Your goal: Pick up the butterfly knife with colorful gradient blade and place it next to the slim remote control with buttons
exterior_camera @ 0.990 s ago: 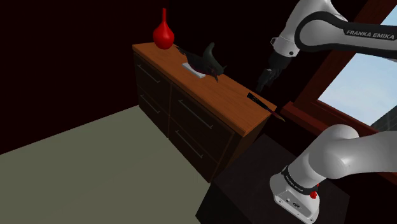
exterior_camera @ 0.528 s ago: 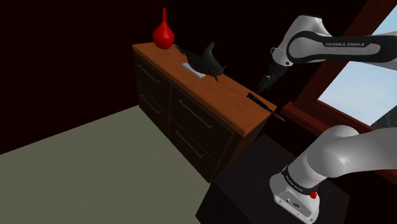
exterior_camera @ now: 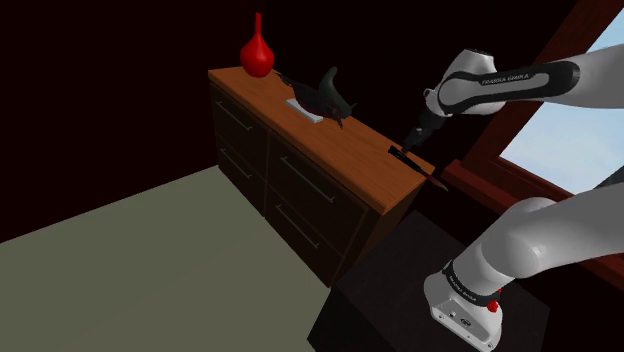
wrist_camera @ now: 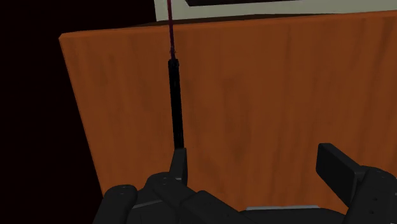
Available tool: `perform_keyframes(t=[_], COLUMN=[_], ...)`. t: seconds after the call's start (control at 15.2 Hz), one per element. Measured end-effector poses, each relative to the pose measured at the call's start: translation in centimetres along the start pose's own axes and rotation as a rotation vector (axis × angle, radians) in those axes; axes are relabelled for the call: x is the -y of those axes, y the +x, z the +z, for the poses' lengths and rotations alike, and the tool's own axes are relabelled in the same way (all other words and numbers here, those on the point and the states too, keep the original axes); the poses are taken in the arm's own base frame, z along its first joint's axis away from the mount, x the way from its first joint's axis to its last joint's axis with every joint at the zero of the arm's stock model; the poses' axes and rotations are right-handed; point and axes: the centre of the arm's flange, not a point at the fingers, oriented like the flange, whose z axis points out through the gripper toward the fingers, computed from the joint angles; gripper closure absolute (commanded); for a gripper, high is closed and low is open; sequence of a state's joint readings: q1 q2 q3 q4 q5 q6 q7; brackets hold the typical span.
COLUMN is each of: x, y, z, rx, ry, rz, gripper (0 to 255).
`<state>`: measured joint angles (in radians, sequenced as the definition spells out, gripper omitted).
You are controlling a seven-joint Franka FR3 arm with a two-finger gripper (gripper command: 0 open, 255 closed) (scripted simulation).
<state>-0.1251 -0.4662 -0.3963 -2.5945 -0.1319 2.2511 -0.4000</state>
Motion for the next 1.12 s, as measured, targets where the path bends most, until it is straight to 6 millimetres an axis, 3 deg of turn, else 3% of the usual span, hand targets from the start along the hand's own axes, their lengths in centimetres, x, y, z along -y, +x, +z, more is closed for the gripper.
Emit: perform_keyframes(t=[0.33, 0.79, 1.12], x=[-4.8, -5.5, -5.6], y=[0.4, 0.6, 0.7], z=[3.6, 7.5, 8.2], rx=[-0.024, -0.027, -0.028], ry=[-0.003, -0.006, -0.006], rz=[0.003, 0.002, 0.003], gripper=[0, 0, 0])
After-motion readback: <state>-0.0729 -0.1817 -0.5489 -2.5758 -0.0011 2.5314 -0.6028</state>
